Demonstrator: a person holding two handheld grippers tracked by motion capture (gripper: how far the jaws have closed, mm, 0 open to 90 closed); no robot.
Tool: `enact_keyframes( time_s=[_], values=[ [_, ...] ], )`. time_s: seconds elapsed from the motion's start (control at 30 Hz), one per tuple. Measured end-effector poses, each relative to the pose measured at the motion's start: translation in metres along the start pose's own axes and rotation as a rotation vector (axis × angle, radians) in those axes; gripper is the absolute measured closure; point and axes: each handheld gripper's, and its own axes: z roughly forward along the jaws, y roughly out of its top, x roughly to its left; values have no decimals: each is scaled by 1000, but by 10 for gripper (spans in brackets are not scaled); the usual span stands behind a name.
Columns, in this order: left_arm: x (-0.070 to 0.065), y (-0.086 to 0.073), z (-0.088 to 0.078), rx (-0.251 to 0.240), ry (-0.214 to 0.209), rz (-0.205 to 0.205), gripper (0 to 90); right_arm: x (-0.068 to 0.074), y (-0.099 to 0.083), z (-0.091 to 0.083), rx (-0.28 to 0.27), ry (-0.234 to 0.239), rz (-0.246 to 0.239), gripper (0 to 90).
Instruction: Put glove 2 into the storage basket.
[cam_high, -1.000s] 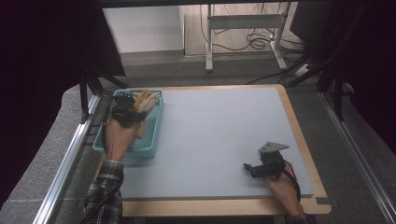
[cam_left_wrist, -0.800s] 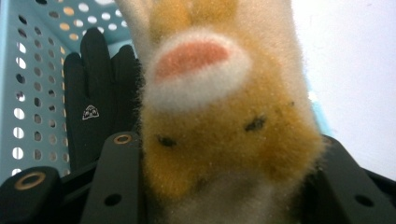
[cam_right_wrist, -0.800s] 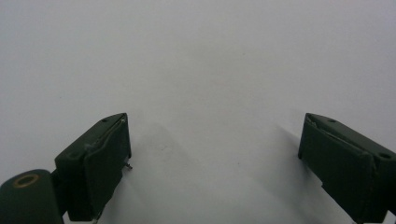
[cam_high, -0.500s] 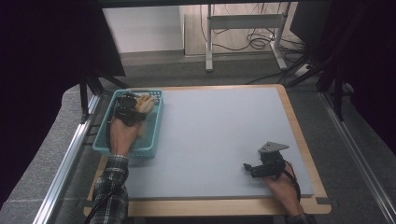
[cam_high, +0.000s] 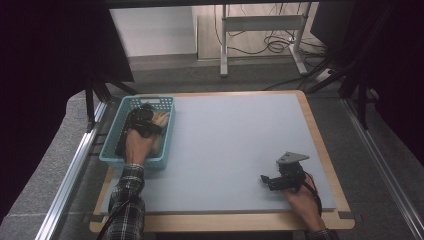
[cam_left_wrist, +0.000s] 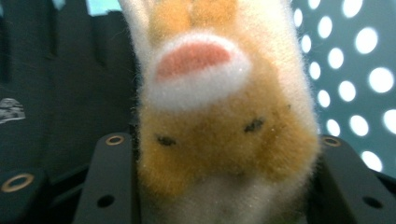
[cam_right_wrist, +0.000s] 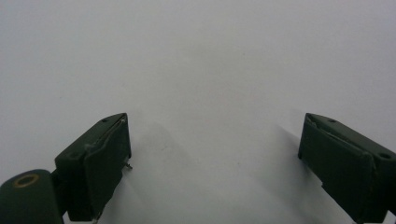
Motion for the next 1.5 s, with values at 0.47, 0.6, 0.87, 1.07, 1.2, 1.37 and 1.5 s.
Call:
enact_keyframes(
  time_s=[0.47, 0.6, 0.87, 1.07, 1.2, 1.37, 1.5],
  values=[
    [4, 0, 18, 115, -41, -26, 197, 0, 0, 0, 0, 0, 0, 89],
    [7, 1, 14, 97, -71, -44, 154, 0, 0, 0, 0, 0, 0, 89],
    [1, 4, -1, 52, -52, -14, 85, 0, 0, 0, 0, 0, 0, 89],
    [2, 6, -19, -12, -25, 2, 99, 0, 0, 0, 0, 0, 0, 89],
    [6, 6, -42, -89, 5, 20, 172, 0, 0, 0, 0, 0, 0, 89],
    [18, 0, -59, -132, 71, 15, 548, 0, 0, 0, 1, 0, 0, 89],
    [27, -6, -45, -55, 120, 15, 784, 0, 0, 0, 0, 0, 0, 89]
  ],
)
